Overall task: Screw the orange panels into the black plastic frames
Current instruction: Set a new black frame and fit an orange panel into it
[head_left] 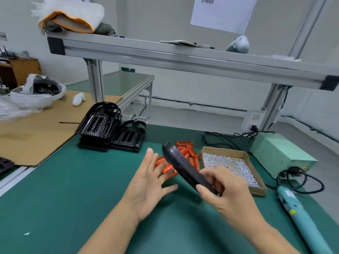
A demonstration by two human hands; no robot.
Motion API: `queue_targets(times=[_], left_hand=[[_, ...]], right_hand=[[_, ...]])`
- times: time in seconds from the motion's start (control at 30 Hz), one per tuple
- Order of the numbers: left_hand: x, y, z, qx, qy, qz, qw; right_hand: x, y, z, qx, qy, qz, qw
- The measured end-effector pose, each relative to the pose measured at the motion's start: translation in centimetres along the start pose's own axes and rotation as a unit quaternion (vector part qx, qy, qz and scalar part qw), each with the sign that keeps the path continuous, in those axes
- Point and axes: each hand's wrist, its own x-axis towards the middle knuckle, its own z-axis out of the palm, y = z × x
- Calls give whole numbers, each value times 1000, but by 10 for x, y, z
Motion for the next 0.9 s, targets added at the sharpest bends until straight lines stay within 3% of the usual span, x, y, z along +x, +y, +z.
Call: queue_targets(times=[0.13,0.2,0.27,0.33,0.43,0.53,0.67,0.77,0.9], left_hand=[[4,0,-9,-6,20,2,1000],[6,-4,-12,79,105,17,991],[6,-9,-18,215,169,34,961],[3,-12,-21,339,175,40,923],[1,-15,-22,402,168,44,899],[0,-17,-22,440,159,53,882],[0,-21,-20,492,145,58,857],[-1,-22,-19,508,153,58,845],[-2,-22,-19,539,158,82,824]], right_hand=[[-22,-1,3,-100,-76,-137,983],[-31,1,8,-145,-98,-185,967],[-38,3,12,-167,-121,-209,956],[-41,6,13,-171,-140,-212,952],[-40,9,8,-153,-179,-204,950],[-24,9,6,-119,-193,-154,962],[30,18,27,-117,-147,25,982],[66,30,53,-161,-188,127,961],[86,37,85,-228,-239,200,922]])
